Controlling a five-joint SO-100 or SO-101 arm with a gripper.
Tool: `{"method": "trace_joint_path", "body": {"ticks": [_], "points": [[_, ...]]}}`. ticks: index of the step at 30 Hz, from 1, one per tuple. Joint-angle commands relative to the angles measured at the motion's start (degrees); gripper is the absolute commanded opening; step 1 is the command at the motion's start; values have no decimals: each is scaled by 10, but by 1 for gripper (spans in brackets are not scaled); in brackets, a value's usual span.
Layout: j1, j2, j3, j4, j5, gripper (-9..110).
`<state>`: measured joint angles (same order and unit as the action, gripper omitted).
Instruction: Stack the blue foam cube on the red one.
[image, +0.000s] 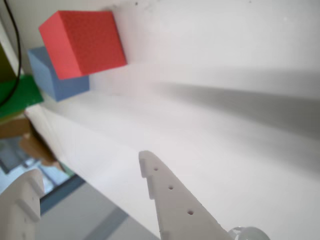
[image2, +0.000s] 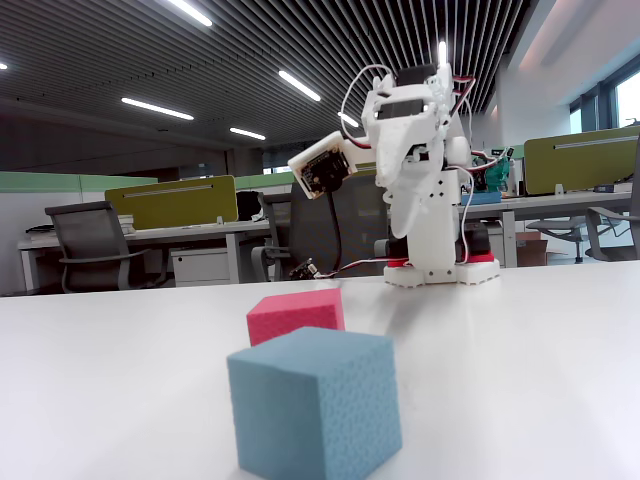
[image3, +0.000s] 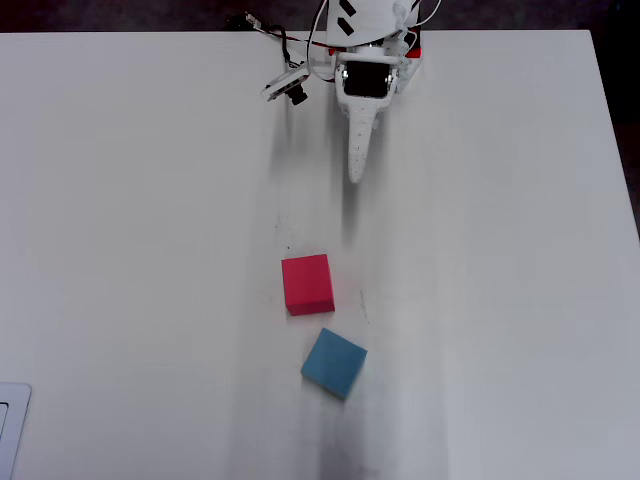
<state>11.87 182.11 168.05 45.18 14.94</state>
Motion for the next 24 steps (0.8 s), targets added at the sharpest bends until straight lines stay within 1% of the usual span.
{"method": "trace_joint_path", "body": {"ticks": [1,7,11,15,19,24], "points": [[-10,4,-1,-14,3,26],[-18,4,3,-25,4,26],[-20,4,16,-65,4,23],[-18,-34,7,-110,4,25],[-16,-156,-91,-139,36,29],[-7,-415,-345,-74,104,33]]}}
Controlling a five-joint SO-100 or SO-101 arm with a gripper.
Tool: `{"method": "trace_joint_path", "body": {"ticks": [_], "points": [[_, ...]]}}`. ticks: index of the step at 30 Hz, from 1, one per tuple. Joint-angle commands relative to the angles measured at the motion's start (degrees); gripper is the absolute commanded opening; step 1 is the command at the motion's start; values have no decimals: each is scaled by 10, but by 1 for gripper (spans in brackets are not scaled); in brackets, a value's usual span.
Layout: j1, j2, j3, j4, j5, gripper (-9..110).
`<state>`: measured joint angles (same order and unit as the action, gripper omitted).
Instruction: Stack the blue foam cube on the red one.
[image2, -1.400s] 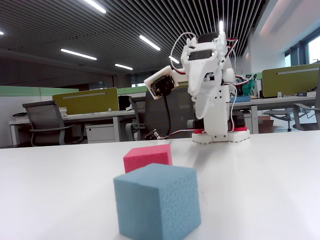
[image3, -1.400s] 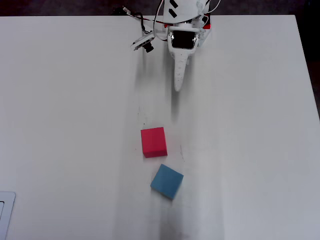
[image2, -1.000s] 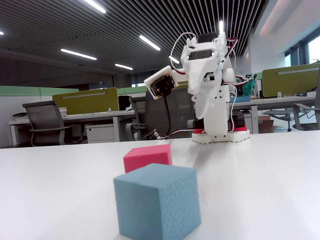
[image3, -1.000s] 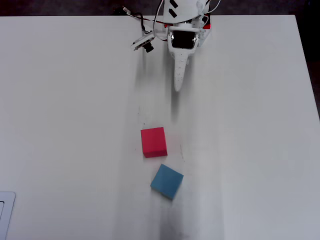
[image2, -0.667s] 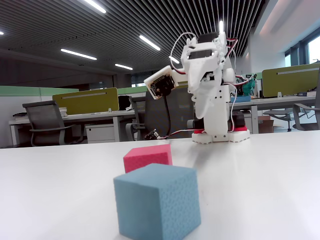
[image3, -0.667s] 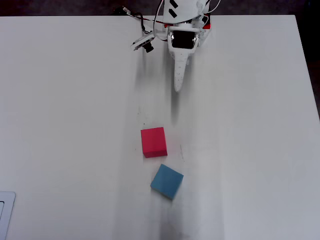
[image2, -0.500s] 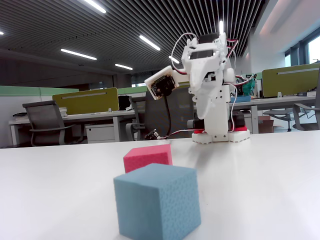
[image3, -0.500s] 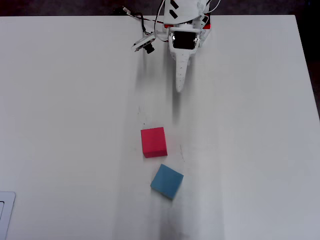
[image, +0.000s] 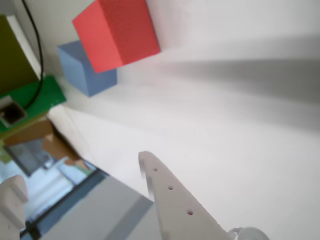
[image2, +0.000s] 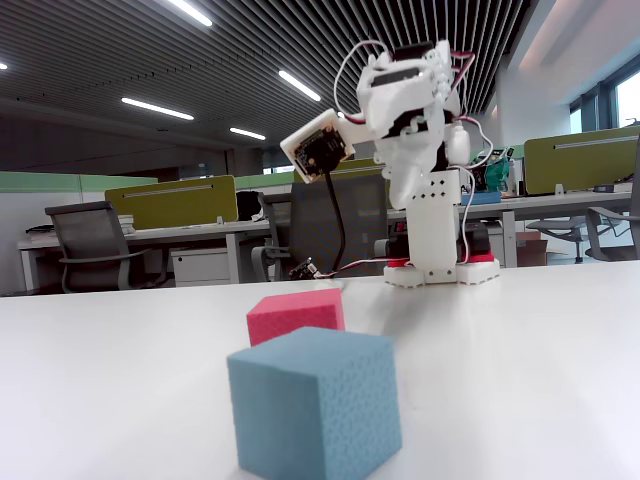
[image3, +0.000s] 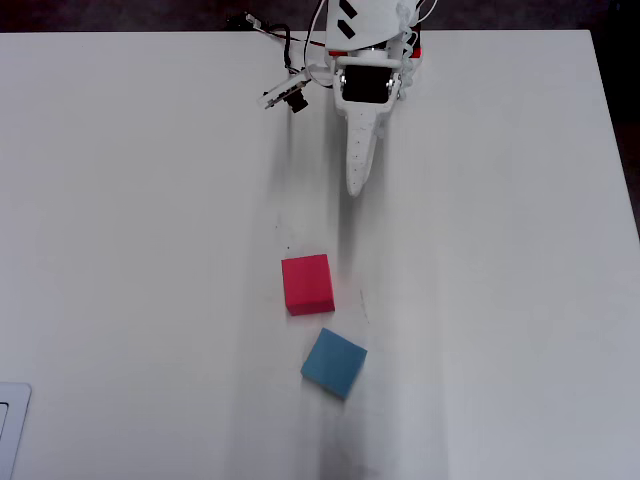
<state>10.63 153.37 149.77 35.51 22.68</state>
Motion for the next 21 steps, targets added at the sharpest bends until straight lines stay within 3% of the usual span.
{"method": "trace_joint_path", "body": {"ticks": [1,10,21], "points": [[11,-187,-227,40,40,33],[39,-515,-534,64,107,36],[33,-808,-793,141,207,41]]}}
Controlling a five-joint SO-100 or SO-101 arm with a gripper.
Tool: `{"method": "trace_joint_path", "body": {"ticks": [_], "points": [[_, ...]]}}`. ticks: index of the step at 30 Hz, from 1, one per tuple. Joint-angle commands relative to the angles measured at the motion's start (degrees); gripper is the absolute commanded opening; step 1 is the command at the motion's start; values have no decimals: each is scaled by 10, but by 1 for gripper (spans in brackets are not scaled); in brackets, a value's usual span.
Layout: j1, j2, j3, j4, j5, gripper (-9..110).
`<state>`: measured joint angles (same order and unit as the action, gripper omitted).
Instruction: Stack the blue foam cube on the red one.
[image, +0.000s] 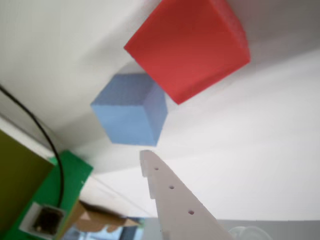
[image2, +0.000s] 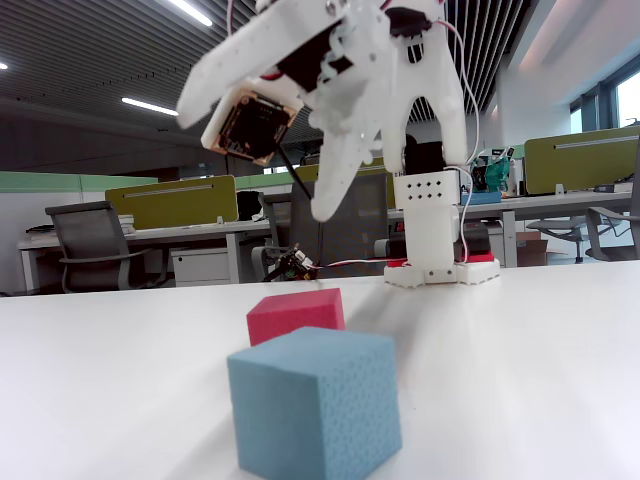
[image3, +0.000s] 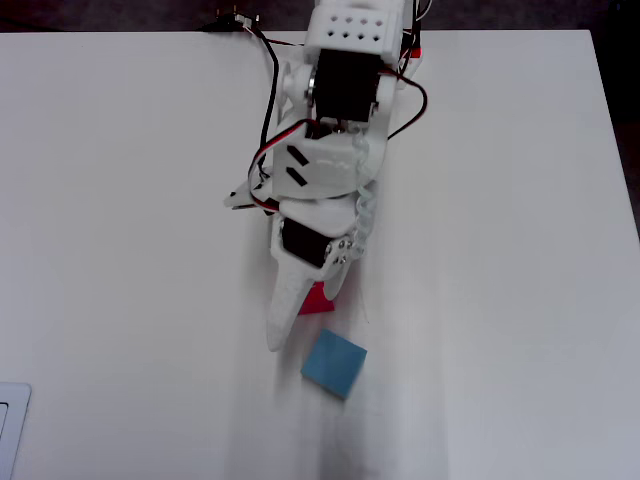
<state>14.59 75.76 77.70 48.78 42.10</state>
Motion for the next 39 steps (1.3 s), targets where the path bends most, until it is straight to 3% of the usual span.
{"method": "trace_joint_path", "body": {"ticks": [1,16,31,39], "points": [[-11,-48,-83,8,18,41],[-68,-170,-172,20,35,39],[-33,-247,-219,0,36,37],[-34,-259,-233,-3,36,26]]}}
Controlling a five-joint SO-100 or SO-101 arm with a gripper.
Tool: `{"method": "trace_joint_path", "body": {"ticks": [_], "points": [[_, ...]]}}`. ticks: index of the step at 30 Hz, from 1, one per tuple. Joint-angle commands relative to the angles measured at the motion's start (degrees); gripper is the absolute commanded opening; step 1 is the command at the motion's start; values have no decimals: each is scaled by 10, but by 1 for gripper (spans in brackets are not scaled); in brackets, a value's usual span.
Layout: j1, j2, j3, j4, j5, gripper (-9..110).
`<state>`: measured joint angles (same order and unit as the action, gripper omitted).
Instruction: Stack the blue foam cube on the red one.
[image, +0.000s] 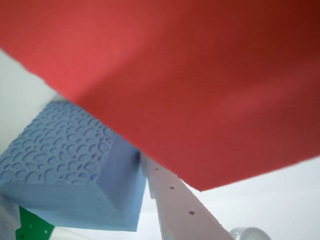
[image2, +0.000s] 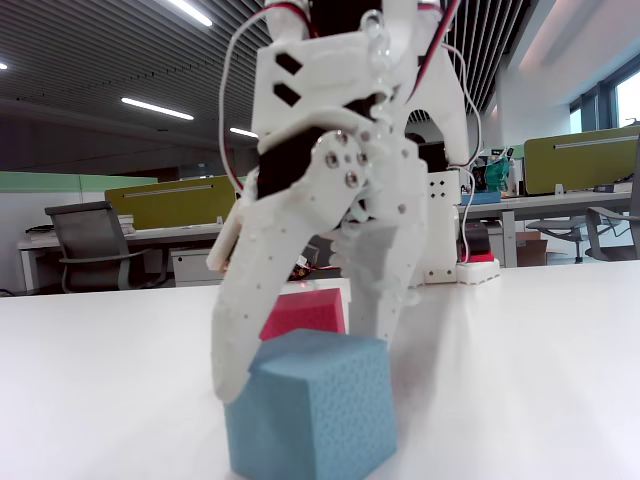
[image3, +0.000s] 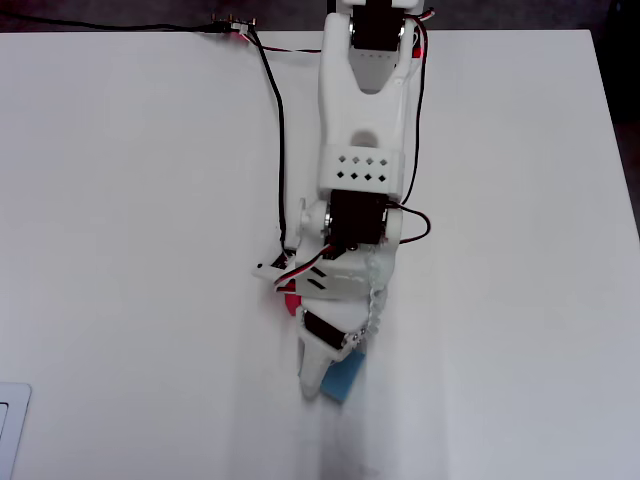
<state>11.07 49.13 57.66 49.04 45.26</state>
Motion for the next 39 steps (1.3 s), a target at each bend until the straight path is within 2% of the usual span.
{"method": "trace_joint_path", "body": {"ticks": [1,11,25,32,39], "points": [[1,7,-32,-4,4,25],[8,39,-42,14,4,21],[-15,247,-40,135,4,21],[-5,373,63,193,1,21],[38,483,207,177,-2,21]]}}
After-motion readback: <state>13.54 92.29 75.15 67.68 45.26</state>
